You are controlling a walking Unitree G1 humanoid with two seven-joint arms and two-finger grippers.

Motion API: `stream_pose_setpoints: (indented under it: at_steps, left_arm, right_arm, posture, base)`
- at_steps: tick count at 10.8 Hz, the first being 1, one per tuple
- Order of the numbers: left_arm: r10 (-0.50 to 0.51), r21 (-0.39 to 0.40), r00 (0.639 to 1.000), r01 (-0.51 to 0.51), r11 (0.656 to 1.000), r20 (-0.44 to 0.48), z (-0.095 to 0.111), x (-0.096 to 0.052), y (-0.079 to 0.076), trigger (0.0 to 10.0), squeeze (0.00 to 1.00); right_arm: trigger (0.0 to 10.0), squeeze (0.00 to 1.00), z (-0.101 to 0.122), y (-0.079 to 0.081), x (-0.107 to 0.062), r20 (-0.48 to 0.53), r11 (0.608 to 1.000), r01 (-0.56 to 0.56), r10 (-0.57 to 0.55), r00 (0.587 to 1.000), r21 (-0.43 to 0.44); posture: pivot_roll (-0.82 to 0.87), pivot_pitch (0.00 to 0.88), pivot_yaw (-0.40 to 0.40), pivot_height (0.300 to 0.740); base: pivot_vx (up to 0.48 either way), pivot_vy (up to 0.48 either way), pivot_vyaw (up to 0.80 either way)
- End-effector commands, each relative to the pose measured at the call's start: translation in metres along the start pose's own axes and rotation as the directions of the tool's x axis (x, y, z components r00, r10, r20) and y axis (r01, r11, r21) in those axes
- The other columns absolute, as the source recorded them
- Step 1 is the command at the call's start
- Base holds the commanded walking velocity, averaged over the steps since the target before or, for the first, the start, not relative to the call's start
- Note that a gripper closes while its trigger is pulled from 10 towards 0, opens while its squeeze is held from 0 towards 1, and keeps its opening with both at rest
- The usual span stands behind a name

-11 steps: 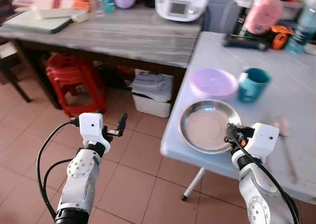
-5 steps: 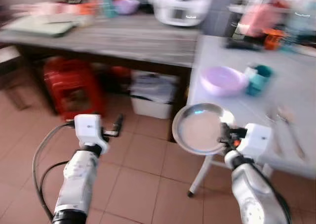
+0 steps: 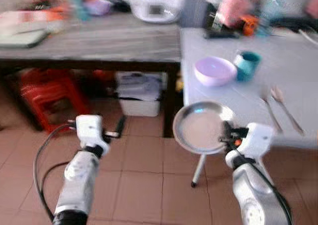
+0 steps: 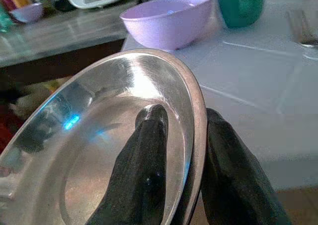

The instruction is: Setting the table

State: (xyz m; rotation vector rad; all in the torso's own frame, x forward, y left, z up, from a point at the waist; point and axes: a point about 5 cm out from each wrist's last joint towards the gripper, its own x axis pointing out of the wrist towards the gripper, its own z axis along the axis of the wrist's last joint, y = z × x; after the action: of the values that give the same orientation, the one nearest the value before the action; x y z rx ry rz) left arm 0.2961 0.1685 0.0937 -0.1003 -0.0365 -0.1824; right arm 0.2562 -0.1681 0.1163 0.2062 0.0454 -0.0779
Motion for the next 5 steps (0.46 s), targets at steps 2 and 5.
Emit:
stream_pose_setpoints:
  at_steps: [2,5]
  left_arm:
    - [-0.021,-0.007,1.0,0.021,1.0,0.002,-0.0005,0.0022,-0.008,10.0,0.0]
    - [-0.021,-0.008,1.0,0.021,1.0,0.006,-0.0013,0.003,-0.0095,10.0,0.0]
  right_arm:
    - [10.0,0.0,0.0086,-0.007,-0.0019,0.049,1.0,0.022,-0.021,0.999,-0.017]
    - [10.0,0.0,0.011,-0.0099,-0.0024,0.066,0.999,0.027,-0.024,0.998,-0.035]
  posture:
    - [-0.01,0.044,0.039,0.74]
    - [-0.02,0.039,0.037,0.74]
  base:
    - [0.0,0.452,0.0]
    - [0.0,0.453,0.0]
